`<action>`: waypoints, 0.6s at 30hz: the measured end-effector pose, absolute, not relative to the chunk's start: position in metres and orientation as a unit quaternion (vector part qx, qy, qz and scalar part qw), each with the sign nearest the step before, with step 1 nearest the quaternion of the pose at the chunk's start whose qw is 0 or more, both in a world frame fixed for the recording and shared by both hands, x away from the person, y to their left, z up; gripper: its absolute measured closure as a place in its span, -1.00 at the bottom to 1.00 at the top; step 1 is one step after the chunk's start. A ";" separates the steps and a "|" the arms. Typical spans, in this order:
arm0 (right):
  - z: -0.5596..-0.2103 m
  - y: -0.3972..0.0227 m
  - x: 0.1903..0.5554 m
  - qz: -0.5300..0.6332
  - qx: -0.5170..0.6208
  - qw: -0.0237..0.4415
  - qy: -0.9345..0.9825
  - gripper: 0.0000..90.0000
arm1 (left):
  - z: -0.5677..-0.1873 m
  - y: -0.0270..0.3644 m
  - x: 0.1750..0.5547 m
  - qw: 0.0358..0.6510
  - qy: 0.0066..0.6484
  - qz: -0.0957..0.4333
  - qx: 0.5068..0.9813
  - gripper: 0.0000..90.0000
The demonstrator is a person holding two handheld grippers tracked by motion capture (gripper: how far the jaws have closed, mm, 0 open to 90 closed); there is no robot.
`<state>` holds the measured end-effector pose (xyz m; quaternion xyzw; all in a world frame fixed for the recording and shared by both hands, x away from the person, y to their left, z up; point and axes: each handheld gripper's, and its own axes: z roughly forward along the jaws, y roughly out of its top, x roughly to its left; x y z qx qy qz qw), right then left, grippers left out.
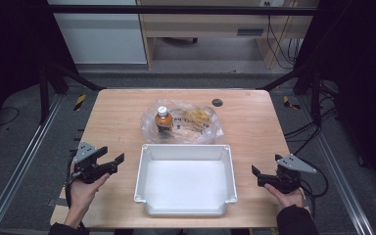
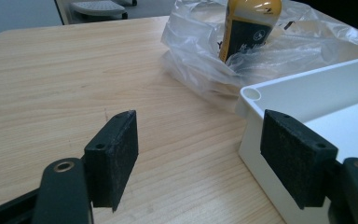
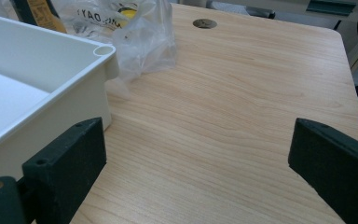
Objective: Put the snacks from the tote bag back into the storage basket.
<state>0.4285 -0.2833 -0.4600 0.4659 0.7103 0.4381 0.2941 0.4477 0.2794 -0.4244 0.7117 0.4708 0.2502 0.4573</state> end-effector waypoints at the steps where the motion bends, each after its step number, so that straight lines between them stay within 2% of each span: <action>1: -0.460 -0.283 0.429 0.438 0.466 0.295 0.711 -0.89 | -0.423 0.279 0.448 0.458 0.469 0.251 0.712 -0.39; 18: -0.460 -0.282 0.428 0.441 0.463 0.290 0.712 -0.86 | -0.404 0.264 0.462 0.467 0.452 0.262 0.714 -0.38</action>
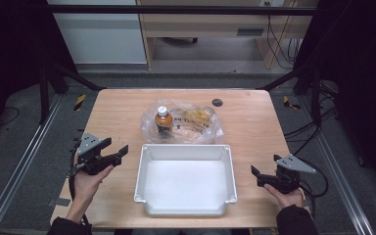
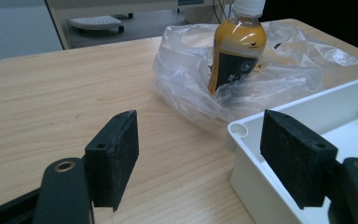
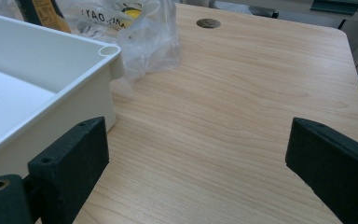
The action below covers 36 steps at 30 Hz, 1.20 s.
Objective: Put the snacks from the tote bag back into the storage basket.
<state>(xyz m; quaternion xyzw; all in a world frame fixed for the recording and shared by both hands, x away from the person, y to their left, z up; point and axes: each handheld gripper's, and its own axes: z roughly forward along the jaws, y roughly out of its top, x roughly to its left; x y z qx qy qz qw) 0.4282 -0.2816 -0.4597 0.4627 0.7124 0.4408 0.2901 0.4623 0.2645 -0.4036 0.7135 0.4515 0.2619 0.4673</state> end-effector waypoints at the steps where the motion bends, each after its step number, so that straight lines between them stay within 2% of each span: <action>1: -0.460 -0.281 0.428 0.441 0.463 0.290 0.713 -0.86 | -0.403 0.263 0.464 0.469 0.451 0.262 0.713 -0.38; 18: -0.460 -0.282 0.429 0.442 0.468 0.286 0.710 -0.86 | -0.384 0.231 0.483 0.476 0.423 0.272 0.722 -0.36; 36: -0.460 -0.282 0.429 0.442 0.473 0.281 0.708 -0.86 | -0.381 0.214 0.502 0.472 0.424 0.274 0.723 -0.34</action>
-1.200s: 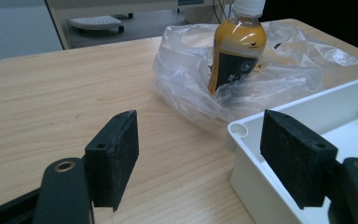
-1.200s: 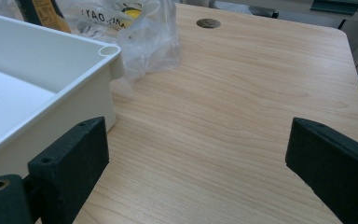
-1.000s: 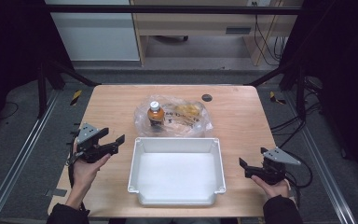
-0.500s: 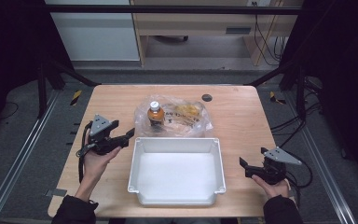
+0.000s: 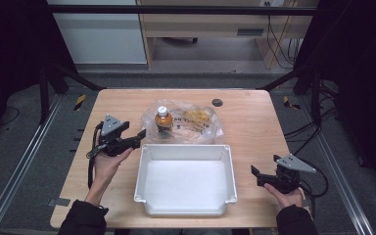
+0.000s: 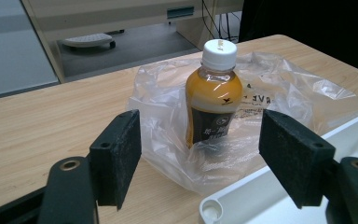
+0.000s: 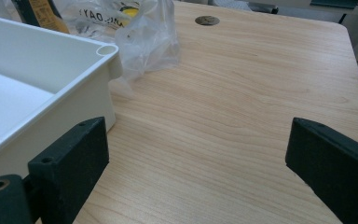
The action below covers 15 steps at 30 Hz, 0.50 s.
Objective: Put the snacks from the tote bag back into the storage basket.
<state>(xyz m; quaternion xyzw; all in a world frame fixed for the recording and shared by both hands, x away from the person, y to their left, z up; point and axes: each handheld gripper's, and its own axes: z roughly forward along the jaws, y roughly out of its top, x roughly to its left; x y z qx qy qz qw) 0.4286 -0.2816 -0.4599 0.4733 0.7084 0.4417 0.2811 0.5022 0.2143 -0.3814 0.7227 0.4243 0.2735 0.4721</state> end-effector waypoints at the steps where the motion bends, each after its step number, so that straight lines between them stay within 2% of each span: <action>1: -0.460 -0.282 0.429 0.442 0.472 0.284 0.708 -0.86 | -0.382 0.213 0.503 0.470 0.424 0.274 0.724 -0.34; 15: -0.460 -0.282 0.430 0.442 0.473 0.281 0.708 -0.86 | -0.376 0.197 0.517 0.477 0.417 0.276 0.723 -0.32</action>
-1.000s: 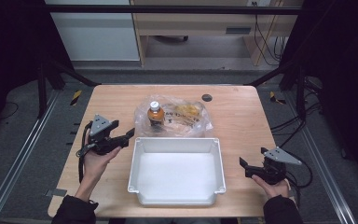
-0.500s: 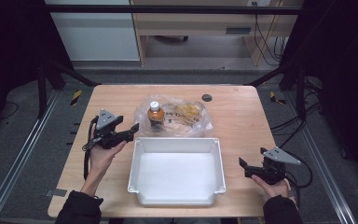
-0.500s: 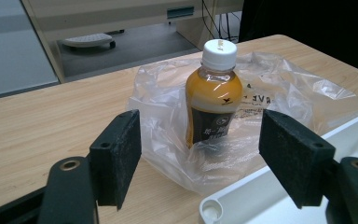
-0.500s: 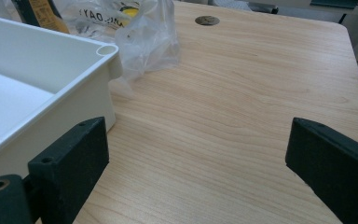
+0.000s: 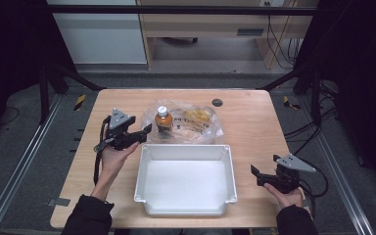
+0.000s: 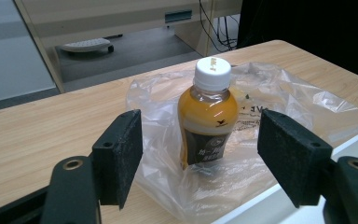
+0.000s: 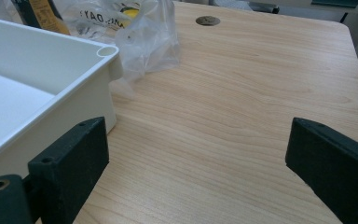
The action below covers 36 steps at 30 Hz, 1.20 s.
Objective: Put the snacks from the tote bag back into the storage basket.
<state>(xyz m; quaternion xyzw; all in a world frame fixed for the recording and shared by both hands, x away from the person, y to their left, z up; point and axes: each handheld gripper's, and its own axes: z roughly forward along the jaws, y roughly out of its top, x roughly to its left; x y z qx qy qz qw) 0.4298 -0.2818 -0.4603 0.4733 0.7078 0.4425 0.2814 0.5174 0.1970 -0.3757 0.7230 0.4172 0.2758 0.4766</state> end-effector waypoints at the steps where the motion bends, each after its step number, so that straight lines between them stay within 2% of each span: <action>1: -0.460 -0.282 0.430 0.442 0.474 0.281 0.707 -0.86 | -0.376 0.197 0.517 0.477 0.417 0.276 0.723 -0.31; 36: -0.462 -0.282 0.432 0.440 0.476 0.276 0.710 -0.86 | -0.375 0.171 0.546 0.466 0.400 0.296 0.731 -0.26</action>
